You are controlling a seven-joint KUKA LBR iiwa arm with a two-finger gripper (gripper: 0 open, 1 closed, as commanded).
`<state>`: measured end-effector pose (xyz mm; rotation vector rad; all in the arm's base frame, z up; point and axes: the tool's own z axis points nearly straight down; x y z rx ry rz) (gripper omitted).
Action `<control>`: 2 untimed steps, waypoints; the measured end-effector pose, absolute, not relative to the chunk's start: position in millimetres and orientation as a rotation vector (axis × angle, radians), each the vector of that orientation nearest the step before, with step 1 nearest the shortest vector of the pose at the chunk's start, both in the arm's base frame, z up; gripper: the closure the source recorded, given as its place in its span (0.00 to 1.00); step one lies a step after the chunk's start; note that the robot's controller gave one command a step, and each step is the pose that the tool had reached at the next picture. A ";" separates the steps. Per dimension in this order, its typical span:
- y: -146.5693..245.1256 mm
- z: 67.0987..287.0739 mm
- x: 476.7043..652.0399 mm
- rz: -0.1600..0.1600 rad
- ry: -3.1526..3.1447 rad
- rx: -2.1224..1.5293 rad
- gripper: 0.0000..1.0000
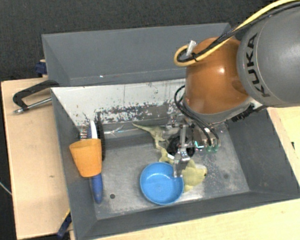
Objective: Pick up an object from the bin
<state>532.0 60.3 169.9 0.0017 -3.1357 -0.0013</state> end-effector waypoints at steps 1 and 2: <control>45.5 75.5 520.7 -0.002 -3.085 0.604 0.00; 43.9 80.3 524.4 0.004 -3.094 0.603 1.00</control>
Offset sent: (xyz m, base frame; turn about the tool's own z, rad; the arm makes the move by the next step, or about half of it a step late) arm -0.0125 -0.0162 -0.0962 -0.3858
